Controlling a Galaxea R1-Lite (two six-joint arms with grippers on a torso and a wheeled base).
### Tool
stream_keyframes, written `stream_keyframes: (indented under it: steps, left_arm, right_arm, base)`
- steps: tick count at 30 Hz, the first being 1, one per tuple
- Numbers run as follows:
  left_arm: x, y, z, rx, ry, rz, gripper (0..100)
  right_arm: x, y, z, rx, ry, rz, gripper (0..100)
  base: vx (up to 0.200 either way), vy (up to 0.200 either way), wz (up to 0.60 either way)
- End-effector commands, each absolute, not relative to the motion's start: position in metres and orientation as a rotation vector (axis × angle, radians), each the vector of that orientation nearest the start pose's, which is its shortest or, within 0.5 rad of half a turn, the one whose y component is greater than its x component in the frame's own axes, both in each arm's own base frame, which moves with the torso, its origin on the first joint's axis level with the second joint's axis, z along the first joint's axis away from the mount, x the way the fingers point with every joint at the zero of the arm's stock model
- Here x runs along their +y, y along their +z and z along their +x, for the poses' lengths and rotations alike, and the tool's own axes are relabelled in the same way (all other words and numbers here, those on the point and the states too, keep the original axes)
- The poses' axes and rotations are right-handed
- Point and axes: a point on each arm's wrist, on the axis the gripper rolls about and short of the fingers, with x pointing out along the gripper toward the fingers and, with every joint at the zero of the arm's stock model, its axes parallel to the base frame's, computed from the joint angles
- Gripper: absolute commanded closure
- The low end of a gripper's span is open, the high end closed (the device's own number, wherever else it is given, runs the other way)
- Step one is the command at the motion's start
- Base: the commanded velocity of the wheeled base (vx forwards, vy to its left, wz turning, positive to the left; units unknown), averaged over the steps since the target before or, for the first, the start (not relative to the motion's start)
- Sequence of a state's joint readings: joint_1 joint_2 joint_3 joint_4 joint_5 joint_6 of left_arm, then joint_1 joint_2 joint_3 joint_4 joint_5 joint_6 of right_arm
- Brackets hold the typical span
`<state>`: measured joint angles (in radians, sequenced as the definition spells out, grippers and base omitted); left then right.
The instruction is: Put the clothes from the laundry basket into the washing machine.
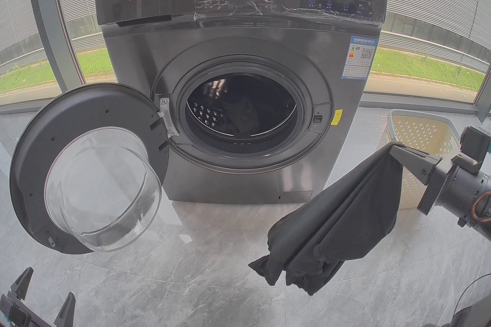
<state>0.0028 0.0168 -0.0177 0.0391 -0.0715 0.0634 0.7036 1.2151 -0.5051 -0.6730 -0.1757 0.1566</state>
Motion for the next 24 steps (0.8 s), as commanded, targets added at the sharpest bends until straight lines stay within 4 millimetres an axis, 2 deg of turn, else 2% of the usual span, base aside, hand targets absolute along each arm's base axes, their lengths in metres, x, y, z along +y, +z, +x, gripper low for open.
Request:
stream_keyframes:
  steps: [1, 8, 10, 15, 16, 19, 20, 24]
  left_arm:
    - [-0.002, 0.071, -0.023, 0.038, -0.067, 0.058, 0]
    - [-0.002, 0.072, -0.023, 0.036, -0.072, 0.058, 0]
    - [-0.002, 0.072, -0.023, 0.036, -0.073, 0.066, 0]
    - [-0.003, 0.074, -0.023, 0.017, -0.11, 0.078, 0]
    - [-0.003, 0.08, -0.025, -0.016, -0.116, 0.071, 0]
    - [-0.003, 0.125, -0.038, -0.159, -0.139, 0.074, 0]
    - [-0.004, 0.131, -0.036, -0.109, -0.168, 0.079, 0]
    - [-0.007, 0.133, -0.015, 0.065, -0.354, 0.066, 0]
  right_arm:
    - [0.129, 0.204, 0.155, 0.158, 0.532, 0.099, 100]
    - [0.159, 0.21, 0.178, 0.097, 0.573, 0.137, 100]
    - [0.168, 0.206, 0.186, 0.096, 0.577, 0.134, 100]
    - [0.188, 0.204, 0.189, 0.073, 0.626, 0.146, 100]
    - [0.191, 0.203, 0.192, 0.071, 0.627, 0.147, 100]
    - [0.2, 0.209, 0.201, 0.039, 0.644, 0.169, 100]
    - [0.202, 0.212, 0.203, 0.023, 0.647, 0.179, 100]
    - [0.213, 0.213, 0.21, 0.017, 0.654, 0.2, 100]
  base:
    - [0.0, 0.0, 0.0]
    - [0.0, 0.0, 0.0]
    - [0.0, 0.0, 0.0]
    - [0.0, 0.0, 0.0]
    - [0.0, 0.0, 0.0]
    - [0.0, 0.0, 0.0]
    - [0.0, 0.0, 0.0]
    - [0.0, 0.0, 0.0]
